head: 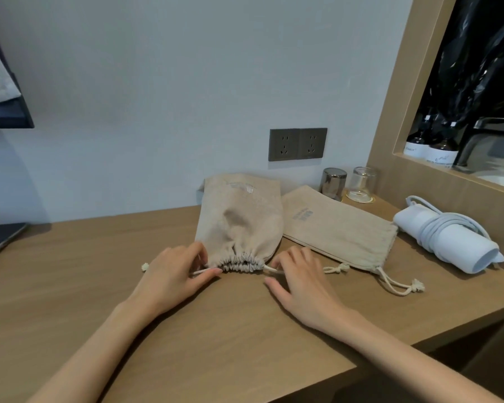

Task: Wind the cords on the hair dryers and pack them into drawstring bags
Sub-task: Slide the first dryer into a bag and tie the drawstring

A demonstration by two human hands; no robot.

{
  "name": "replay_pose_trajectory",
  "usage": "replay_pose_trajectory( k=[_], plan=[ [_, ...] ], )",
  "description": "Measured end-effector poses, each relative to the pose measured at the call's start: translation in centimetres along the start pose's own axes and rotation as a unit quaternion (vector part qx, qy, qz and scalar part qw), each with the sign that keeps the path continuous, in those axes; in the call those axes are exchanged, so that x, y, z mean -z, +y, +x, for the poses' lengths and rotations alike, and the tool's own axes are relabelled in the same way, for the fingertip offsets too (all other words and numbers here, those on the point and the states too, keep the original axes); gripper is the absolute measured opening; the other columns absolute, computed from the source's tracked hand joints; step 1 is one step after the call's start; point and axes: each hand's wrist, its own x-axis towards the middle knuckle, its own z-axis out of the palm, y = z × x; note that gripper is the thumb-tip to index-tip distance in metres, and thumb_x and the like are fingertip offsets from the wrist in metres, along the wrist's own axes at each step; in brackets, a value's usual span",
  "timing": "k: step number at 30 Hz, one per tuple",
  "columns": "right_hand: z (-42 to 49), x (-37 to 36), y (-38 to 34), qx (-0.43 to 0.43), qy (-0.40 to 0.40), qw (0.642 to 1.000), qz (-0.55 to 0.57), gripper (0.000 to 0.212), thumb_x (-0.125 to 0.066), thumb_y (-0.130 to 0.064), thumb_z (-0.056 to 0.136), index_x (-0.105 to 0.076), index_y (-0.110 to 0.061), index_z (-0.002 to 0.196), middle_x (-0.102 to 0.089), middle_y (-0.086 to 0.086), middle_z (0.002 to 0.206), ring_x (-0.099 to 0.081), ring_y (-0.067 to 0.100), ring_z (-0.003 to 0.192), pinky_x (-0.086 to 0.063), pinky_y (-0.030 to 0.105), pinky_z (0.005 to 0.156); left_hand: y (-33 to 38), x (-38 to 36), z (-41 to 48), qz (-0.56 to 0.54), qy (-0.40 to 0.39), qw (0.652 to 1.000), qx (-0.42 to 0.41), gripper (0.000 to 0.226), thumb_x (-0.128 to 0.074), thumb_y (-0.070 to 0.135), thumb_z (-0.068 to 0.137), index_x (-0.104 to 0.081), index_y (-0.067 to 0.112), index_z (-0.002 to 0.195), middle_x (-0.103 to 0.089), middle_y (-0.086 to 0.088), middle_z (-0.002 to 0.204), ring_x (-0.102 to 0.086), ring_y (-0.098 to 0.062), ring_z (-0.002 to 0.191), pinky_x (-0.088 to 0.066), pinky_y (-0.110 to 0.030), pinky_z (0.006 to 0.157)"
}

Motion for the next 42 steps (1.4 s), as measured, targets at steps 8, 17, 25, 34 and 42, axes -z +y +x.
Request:
replay_pose_trajectory(
  k=[8, 17, 25, 34, 42],
  plan=[
    [2.3, 0.0, 0.0, -0.046, -0.099, 0.966, 0.234, 0.028, -0.039, -0.034, 0.101, -0.045, -0.021, 0.077, -0.048, -0.007, 0.071, -0.044, 0.01, 0.071, -0.03, 0.031, 0.072, 1.2, -0.2, 0.0, -0.246, -0.036, 0.958, 0.142, 0.034, -0.051, 0.038, 0.094, -0.045, 0.018, 0.067, -0.041, 0.014, 0.048, -0.036, -0.003, 0.049, -0.028, -0.022, 0.052],
    [4.1, -0.9, -0.5, -0.213, 0.072, 0.896, 0.384, 0.056, -0.061, -0.041, 0.089, -0.033, -0.014, 0.048, -0.021, -0.008, 0.047, -0.024, 0.012, 0.052, -0.016, 0.034, 0.06, 3.5, -1.1, 1.6, -0.381, 0.113, 0.851, 0.342, 0.058, -0.067, 0.031, 0.084, -0.025, 0.024, 0.044, -0.023, 0.005, 0.045, -0.019, -0.012, 0.044, -0.016, -0.029, 0.051],
    [3.6, 0.3, 2.7, -0.277, 0.124, 0.882, 0.36, 0.036, -0.059, -0.005, 0.076, -0.035, -0.015, 0.051, -0.022, 0.003, 0.052, -0.023, 0.016, 0.056, -0.016, 0.031, 0.054, 1.2, 0.8, 0.8, -0.304, 0.164, 0.886, 0.309, 0.052, -0.057, 0.0, 0.082, -0.029, 0.02, 0.044, -0.023, 0.013, 0.035, -0.02, -0.005, 0.033, -0.018, -0.018, 0.037],
    [2.8, 0.6, 5.5, -0.246, 0.125, 0.897, 0.346, 0.047, -0.057, -0.025, 0.092, -0.031, -0.016, 0.054, -0.023, 0.002, 0.053, -0.028, 0.017, 0.055, -0.021, 0.032, 0.058, -0.7, -0.1, -0.1, -0.207, 0.082, 0.936, 0.273, 0.05, -0.061, 0.027, 0.087, -0.032, 0.017, 0.048, -0.032, 0.008, 0.041, -0.031, -0.01, 0.044, -0.025, -0.023, 0.046],
    [1.9, 0.0, 3.0, -0.152, 0.159, 0.97, 0.099, 0.036, -0.038, -0.043, 0.098, -0.056, -0.022, 0.076, -0.059, -0.008, 0.073, -0.051, 0.02, 0.077, -0.035, 0.038, 0.074, 5.9, -1.7, 0.5, 0.017, 0.06, 0.99, 0.124, 0.039, -0.027, 0.047, 0.098, -0.057, 0.03, 0.08, -0.054, 0.013, 0.081, -0.051, -0.01, 0.086, -0.027, -0.034, 0.09]
  ],
)
